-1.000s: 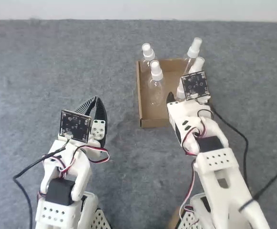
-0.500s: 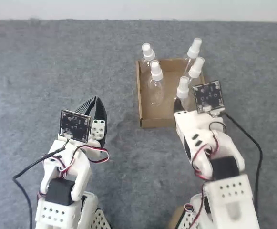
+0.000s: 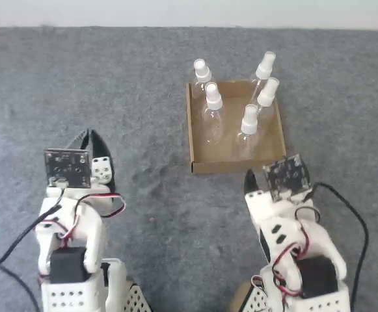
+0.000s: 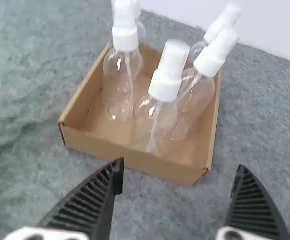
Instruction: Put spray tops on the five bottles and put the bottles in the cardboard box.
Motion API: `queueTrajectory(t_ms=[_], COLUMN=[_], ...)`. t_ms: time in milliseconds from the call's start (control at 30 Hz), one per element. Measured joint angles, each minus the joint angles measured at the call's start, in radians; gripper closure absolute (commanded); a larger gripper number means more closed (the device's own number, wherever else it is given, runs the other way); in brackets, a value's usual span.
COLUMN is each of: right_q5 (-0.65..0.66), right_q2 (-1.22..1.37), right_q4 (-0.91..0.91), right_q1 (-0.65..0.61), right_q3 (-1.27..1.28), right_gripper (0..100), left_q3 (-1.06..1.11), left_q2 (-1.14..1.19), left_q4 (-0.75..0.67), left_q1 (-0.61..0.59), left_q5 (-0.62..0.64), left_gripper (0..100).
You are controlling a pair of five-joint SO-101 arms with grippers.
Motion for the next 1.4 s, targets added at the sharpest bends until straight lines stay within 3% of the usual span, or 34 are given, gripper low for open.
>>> queueTrajectory(t_ms=[233, 667, 767, 1000, 1400], right_q5=[0.112, 0.123, 0.123, 0.123, 0.126], right_q2=[-0.149, -0.144, -0.146, -0.146, -0.143], right_q4=[0.068, 0.068, 0.068, 0.038, -0.017], right_q1=[0.069, 0.427, 0.480, 0.517, 0.514], right_q3=[0.060, 0.305, 0.345, 0.453, 0.456], right_gripper=[71.7, 71.9, 75.8, 99.3, 96.8], left_q3=[-0.086, 0.265, 0.356, 0.425, 0.425], left_q2=[-0.221, -0.235, -0.235, -0.235, -0.235], left_q4=[0.296, 0.181, 0.127, 0.069, 0.292], left_q1=[-0.051, -0.046, -0.048, -0.048, -0.048], left_q5=[0.000, 0.000, 0.000, 0.000, 0.000], left_gripper=[99, 99, 99, 99, 99])
